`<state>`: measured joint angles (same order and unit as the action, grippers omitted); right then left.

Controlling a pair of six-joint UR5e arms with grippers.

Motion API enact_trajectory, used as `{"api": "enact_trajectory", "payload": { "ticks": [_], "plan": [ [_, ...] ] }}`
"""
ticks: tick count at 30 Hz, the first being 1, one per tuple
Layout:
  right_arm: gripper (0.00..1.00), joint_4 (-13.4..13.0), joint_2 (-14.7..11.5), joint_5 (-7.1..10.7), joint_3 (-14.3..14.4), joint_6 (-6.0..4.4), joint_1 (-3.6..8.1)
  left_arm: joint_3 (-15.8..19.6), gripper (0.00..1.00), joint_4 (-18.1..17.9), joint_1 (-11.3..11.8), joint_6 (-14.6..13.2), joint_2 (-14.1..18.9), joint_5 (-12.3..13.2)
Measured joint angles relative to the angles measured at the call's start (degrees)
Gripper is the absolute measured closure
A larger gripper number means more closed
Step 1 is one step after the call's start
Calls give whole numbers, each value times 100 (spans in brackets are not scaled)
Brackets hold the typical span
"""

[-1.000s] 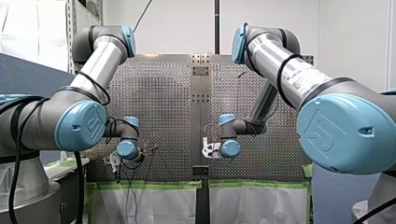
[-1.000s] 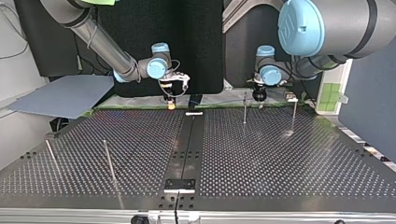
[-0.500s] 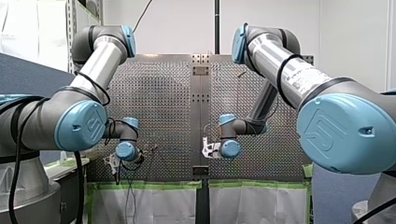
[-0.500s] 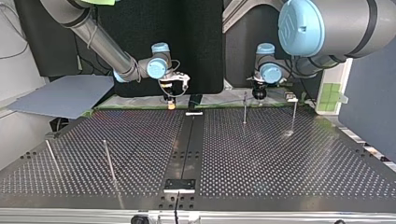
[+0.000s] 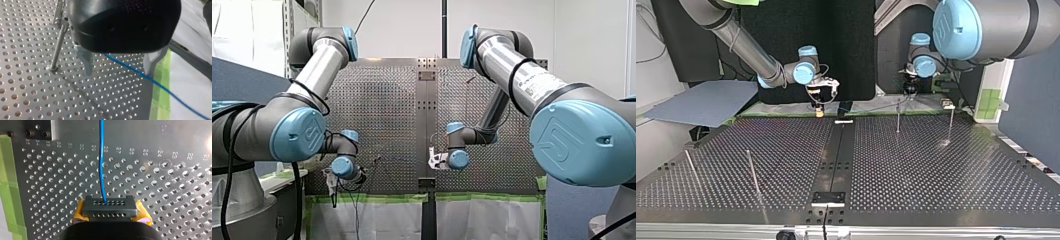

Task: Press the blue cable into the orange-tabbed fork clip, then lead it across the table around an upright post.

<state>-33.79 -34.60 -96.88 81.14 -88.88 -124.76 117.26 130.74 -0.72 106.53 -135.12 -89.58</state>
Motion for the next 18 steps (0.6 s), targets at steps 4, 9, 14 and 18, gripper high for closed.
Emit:
{"api": "enact_trajectory", "payload": {
  "ticks": [4, 9, 14, 18],
  "plan": [
    [100, -3, 0, 1, 0, 1, 0, 93, 0, -75, 22, 3, 2, -6],
    [100, -2, 0, 2, -1, 1, 0, 133, 0, -134, 31, 0, 10, 0],
    [100, 3, 0, 1, 0, 1, 0, 246, 0, -226, 29, 1, 113, 4],
    [100, 3, 0, 2, 1, 1, 0, 430, 0, -404, 0, 42, 295, -7]
  ]
}}
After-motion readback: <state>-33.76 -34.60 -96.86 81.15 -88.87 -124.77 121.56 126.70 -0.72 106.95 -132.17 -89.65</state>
